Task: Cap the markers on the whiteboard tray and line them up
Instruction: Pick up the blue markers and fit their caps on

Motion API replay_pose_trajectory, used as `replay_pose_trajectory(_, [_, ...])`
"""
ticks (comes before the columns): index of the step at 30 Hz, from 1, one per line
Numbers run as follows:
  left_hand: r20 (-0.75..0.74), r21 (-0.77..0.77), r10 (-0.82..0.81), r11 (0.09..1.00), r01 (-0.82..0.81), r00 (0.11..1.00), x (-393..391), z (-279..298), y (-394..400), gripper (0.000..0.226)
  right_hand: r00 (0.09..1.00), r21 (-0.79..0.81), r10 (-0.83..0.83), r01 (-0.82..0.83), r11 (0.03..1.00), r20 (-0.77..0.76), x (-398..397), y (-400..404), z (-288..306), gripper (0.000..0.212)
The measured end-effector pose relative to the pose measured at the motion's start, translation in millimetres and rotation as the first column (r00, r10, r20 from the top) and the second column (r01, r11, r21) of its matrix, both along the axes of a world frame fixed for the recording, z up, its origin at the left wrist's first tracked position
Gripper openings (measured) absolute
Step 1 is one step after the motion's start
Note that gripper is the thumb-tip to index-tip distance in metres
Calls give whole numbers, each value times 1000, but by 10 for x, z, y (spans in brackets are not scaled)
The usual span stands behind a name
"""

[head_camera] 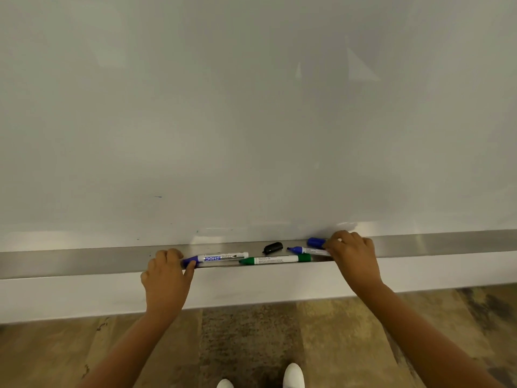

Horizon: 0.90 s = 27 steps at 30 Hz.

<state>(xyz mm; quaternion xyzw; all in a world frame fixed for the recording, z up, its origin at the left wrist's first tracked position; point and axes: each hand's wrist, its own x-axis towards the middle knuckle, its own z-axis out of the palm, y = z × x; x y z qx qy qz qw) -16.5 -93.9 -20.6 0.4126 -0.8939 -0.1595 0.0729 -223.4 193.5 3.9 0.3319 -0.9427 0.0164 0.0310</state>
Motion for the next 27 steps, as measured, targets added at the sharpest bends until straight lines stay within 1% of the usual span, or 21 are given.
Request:
replay_pose_trajectory(2, [54,-10,-17,1000,17,998,-13,18,-43,26,999,40,31,-32,999,17,13,-115,-10,20])
replay_pose_trajectory(4, [88,1,-22,1000,22,996,-50,32,-83,27,999,62,41,-43,997,36,6,-203,-35,23])
replay_pose_trajectory(8, [149,68,-31,997,21,988,-147,98,-143,25,994,88,93,-97,991,49,8,-386,-68,23])
replay_pose_trajectory(11, [174,140,-31,990,6,984,-189,148,-201,24,995,36,74,-76,996,69,51,-444,-42,23])
replay_pose_trajectory(13, [154,158,-16,987,-9,988,-164,158,-239,23,998,-57,24,-21,998,50,99,-429,8,22])
replay_pose_trajectory(15, [77,145,23,989,-34,997,-113,167,-249,21,1000,-166,0,1,986,7,145,-389,69,19])
replay_pose_trajectory(16, [15,149,44,988,-46,999,-89,173,-241,19,1000,-219,4,-9,976,-21,160,-369,101,19])
replay_pose_trajectory(17, [-54,178,63,983,-53,997,-72,193,-223,17,999,-270,20,-32,962,-49,171,-357,138,20])
replay_pose_trajectory(19, [-216,324,103,946,-28,971,-69,265,-171,15,995,-355,74,-95,930,-73,222,-367,216,22])
replay_pose_trajectory(20, [-304,414,128,910,10,944,-81,319,-134,12,994,-391,94,-107,914,-50,279,-397,261,22])
replay_pose_trajectory(22, [-440,529,170,843,101,882,-111,442,-38,3,989,-456,116,-60,888,96,440,-495,359,28])
replay_pose_trajectory(24, [-512,598,213,783,168,832,-138,535,77,11,961,-502,162,-27,864,226,626,-623,444,39])
replay_pose_trajectory(25, [-534,644,245,738,201,809,-149,572,128,15,948,-518,191,-32,855,256,721,-688,470,42])
replay_pose_trajectory(27, [-552,710,291,656,257,782,-178,637,206,24,930,-530,234,-51,846,283,895,-803,490,40])
